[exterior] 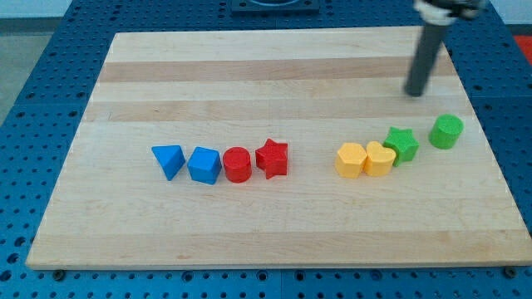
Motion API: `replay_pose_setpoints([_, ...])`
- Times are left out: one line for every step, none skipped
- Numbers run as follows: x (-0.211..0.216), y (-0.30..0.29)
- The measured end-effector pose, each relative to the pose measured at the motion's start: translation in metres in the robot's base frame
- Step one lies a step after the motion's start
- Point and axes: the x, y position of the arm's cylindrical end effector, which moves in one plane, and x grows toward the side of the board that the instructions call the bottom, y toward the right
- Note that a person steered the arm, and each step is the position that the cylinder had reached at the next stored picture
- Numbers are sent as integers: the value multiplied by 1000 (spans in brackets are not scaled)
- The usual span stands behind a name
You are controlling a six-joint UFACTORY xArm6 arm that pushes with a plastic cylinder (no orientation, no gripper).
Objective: Move the green circle to the top center
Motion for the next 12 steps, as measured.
replay_pose_setpoints([0, 59])
replay_pose_setpoints([49, 59])
replay_pose_setpoints([63, 59])
replay_pose_setpoints([103, 59])
replay_pose_setpoints([103, 54])
replay_pose_setpoints([103, 28])
replay_pose_setpoints([103, 8])
replay_pose_setpoints([103, -13])
replay_pose_setpoints([97, -36])
replay_pose_setpoints([73, -60])
replay_pose_setpoints([37, -87])
replay_pose_setpoints([-3, -109])
